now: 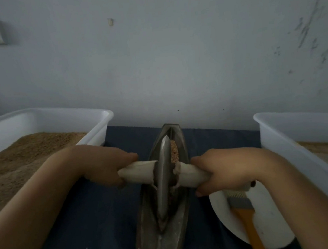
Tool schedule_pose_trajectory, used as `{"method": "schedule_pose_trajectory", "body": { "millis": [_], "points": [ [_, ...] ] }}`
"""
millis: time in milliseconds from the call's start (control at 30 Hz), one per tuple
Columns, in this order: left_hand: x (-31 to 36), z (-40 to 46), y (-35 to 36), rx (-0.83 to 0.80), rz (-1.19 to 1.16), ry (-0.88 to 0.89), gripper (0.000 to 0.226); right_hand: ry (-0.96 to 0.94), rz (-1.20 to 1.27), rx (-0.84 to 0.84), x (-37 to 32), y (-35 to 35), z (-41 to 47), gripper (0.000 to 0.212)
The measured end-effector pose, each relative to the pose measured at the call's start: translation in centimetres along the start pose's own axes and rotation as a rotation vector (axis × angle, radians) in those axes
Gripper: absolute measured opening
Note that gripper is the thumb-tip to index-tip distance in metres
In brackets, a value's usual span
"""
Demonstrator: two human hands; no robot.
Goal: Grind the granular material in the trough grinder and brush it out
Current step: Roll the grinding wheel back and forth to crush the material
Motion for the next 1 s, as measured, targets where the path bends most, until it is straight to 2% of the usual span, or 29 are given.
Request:
{"method": "schedule_pose_trajectory", "body": {
  "millis": [100, 200, 333, 400, 467, 567, 767, 833, 1000],
  "points": [
    [-0.6, 1.4, -0.5, 0.105, 0.048, -0.055, 0.025, 0.026, 0.008, 0.082, 1.0, -0.5, 1.3, 0.032],
    [-1.5, 3.0, -2.3, 0.382, 0.196, -0.17, 0.029, 0.062, 0.012, 0.23, 2.7, -1.4, 2.9, 0.024],
    [-2.0, 3.8, -3.8, 0.724, 0.31, -0.29, 0.036, 0.088, -0.21, 0.65, 3.7, -3.6, 3.5, 0.028],
    [-2.1, 3.9, -3.9, 0.8, 0.295, -0.316, 0.039, 0.064, -0.259, 0.783, 3.5, -4.1, 3.4, 0.03],
    [-2.1, 3.9, -3.8, 0.831, 0.282, -0.312, 0.039, 0.034, -0.25, 0.821, 3.3, -4.2, 3.3, 0.029],
    [-2.2, 3.9, -3.8, 0.76, 0.252, -0.268, 0.036, 0.039, -0.293, 0.739, 3.2, -3.9, 3.5, 0.028],
    [-0.9, 2.3, -1.7, 0.276, 0.14, -0.122, 0.031, 0.008, -0.027, 0.239, 2.2, -1.4, 2.8, 0.03],
    [0.0, 1.1, -0.9, 0.148, 0.101, -0.067, 0.025, -0.02, 0.007, 0.123, 1.3, -0.7, 1.8, 0.032],
    [0.6, -0.7, -0.3, 0.027, 0.06, -0.02, 0.024, -0.047, 0.024, -0.016, 0.3, 0.1, 0.3, 0.037]
  ]
}}
Point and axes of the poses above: each hand's wrist, its own z-axis towards the middle knuckle, its own y-axis out of the palm, x = y × z, the point moved 10 cm from there along z, towards the middle knuckle, and after that the axes turned 8 degrees about z, right-handed, at the moved point
